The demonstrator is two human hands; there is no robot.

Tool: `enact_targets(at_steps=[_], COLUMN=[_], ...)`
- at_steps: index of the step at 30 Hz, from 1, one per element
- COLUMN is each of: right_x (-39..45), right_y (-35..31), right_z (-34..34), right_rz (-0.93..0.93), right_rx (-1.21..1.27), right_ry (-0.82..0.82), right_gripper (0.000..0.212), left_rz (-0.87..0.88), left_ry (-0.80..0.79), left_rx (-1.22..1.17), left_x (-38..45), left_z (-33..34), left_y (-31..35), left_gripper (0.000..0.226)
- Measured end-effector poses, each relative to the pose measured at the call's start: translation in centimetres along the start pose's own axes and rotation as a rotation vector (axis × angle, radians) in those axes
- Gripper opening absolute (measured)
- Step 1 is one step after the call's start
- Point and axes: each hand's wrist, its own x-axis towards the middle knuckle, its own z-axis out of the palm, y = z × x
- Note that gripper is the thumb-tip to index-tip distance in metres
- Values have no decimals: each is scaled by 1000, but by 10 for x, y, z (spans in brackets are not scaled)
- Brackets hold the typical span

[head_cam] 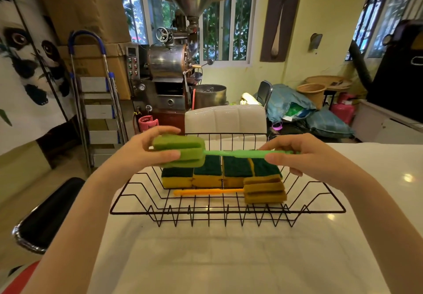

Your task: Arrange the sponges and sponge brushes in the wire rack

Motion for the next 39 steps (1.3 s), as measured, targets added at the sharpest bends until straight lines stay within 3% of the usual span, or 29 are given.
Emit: enact_targets(at_steps=[5,16,21,24,31,39], right_x=[8,19,23,23,22,20], right_y=[14,26,33,31,29,24], right_z=[2,31,43,46,49,37], right_rz=[69,60,23,36,173,173], right_rx=[-71,-376,-461,-391,-250,-268], right_ry=[-168,-376,-453,-490,-510,-535], right_gripper=[13,26,31,11,34,31], left_rz=[-113,-156,-202,-228,-266,-324], left_ry=[-238,-346,-412,-426,-464,-535], left_rx=[367,793,877,909,961,824], left_x=[4,12,12,12,14,14], left_z=[8,25,33,36,42,34], left_y=[-8,-15,-15,-15,-19,-16], left_gripper=[45,47,49,47,45,45])
